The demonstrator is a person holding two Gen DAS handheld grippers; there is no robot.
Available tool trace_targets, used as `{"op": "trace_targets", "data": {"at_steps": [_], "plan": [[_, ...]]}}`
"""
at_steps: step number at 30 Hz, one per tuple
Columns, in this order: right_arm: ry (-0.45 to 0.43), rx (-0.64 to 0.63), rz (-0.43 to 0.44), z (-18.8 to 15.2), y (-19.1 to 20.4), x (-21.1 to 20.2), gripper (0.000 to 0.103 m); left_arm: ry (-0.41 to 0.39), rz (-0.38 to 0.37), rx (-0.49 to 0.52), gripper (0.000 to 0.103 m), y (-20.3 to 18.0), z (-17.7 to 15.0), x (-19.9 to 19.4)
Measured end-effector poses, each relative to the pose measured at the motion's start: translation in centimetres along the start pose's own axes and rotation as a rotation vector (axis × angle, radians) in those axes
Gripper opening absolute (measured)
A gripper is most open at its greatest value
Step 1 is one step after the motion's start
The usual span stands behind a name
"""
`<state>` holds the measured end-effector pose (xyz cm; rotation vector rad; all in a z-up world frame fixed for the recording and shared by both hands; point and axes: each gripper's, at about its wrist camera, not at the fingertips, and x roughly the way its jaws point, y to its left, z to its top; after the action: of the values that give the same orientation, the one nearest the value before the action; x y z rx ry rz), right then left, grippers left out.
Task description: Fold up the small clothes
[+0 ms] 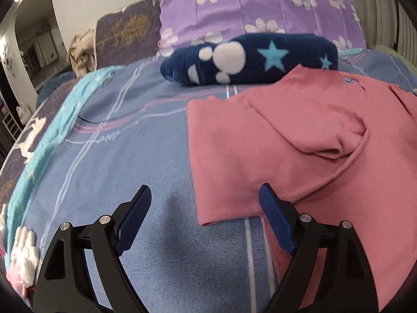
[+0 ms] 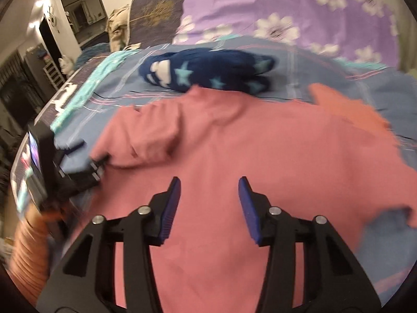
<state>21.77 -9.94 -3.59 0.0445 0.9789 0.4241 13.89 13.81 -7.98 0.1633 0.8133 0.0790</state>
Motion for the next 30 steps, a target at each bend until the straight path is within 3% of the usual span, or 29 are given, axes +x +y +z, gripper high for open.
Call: {"op": "trace_targets", "data": {"at_steps": [2, 6, 12, 13, 15, 16, 20, 24, 27, 30], "plan": [[0.026, 0.002, 0.03, 1.9, 1.0, 2.4, 0.056, -0.002, -0.003, -0.01, 0.088, -0.3, -0.2, 0.1], [0.045, -0.041, -0.004, 5.9, 3.1, 7.8, 0.056, -0.005, -0.015, -0.023, 0.088, -0.2, -0.3, 0.3], [0.161, -0.07, -0.028, 8.6, 5.2, 14.0, 0.056, 0.014, -0.07, -0.066, 0.09, 0.7, -0.5, 0.6], [0.171, -0.063, -0.03, 8.9, 5.3, 14.8, 0.054, 0.018, -0.086, -0.078, 0.09, 0.9, -0.5, 0.8], [0.178, -0.05, -0.033, 9.3, 5.7, 15.7, 0.029, 0.023, -0.103, -0.092, 0.09, 1.1, -0.5, 0.9], [0.173, -0.049, -0.036, 9.3, 5.8, 15.6, 0.002, 0.024, -0.108, -0.095, 0.09, 1.2, -0.5, 0.9], [0.02, -0.025, -0.034, 9.3, 5.4, 10.8, 0.002, 0.024, -0.113, -0.101, 0.09, 1.2, -0.6, 0.9], [-0.171, 0.126, -0.116, 6.5, -0.2, 2.4, 0.002, 0.018, -0.099, -0.093, 0.09, 1.0, -0.6, 0.7], [-0.199, 0.278, -0.103, 2.7, -5.4, -0.7, 0.003, 0.014, -0.098, -0.088, 0.091, 1.0, -0.6, 0.6], [-0.125, 0.368, -0.129, -1.6, -10.1, -0.9, 0.007, 0.015, -0.097, -0.09, 0.091, 1.0, -0.6, 0.6]]}}
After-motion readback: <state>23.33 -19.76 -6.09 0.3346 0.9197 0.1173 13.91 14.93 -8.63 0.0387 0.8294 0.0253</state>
